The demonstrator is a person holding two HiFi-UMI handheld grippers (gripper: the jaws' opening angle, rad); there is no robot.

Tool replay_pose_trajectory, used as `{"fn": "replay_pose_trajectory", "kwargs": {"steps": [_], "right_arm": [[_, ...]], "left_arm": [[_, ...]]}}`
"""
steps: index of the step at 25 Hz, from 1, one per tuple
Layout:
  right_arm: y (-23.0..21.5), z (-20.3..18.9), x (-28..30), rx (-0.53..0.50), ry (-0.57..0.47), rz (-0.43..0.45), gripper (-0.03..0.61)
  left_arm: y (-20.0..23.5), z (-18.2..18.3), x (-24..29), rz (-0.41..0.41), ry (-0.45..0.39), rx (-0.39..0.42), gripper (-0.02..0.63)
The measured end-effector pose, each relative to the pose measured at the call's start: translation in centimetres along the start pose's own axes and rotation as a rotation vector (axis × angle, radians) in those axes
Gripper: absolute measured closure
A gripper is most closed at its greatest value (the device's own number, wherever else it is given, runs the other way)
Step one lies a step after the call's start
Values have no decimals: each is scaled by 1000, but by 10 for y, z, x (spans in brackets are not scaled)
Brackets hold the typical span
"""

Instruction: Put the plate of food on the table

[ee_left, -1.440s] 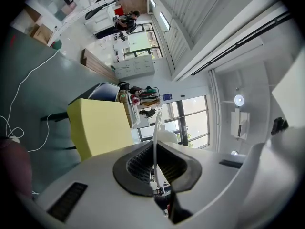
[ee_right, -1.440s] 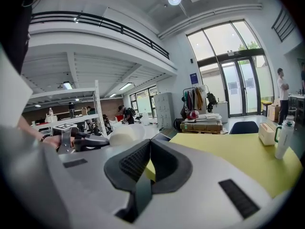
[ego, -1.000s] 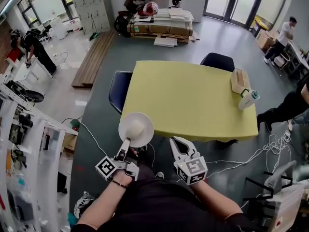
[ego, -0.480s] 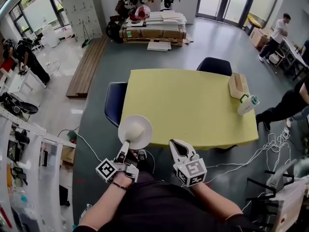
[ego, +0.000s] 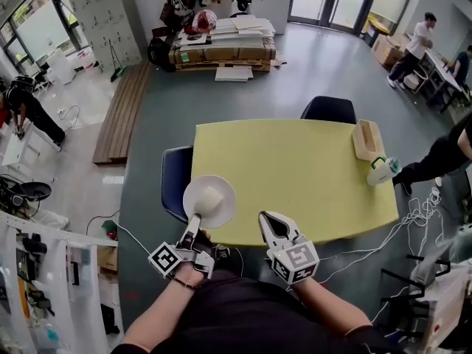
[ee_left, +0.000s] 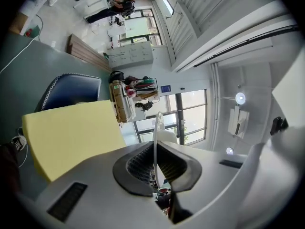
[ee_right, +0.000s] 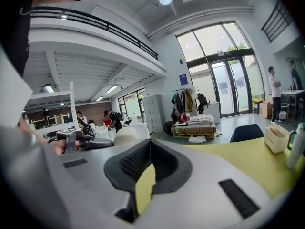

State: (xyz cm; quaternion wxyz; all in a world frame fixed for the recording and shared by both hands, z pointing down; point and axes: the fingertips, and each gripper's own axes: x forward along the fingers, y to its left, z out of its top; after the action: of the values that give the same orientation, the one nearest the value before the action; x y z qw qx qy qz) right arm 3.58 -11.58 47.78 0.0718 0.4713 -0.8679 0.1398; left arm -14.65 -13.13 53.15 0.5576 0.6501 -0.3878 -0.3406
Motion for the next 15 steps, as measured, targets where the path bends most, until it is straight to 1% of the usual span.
{"fn": "replay_pose_trajectory", "kwargs": {"steps": [8,11,15], "right_arm": [[-4,30,81,-15,-12,-46,565],[-4,42,101,-35,-16,-63,565],[-8,47,115,-53,-6,-60,565]], "left_arm": [[11,65,66,-1,78,-7,597],[13,82,86,-4,113,3,597],[18,96,109,-2,117,-9,597]]}}
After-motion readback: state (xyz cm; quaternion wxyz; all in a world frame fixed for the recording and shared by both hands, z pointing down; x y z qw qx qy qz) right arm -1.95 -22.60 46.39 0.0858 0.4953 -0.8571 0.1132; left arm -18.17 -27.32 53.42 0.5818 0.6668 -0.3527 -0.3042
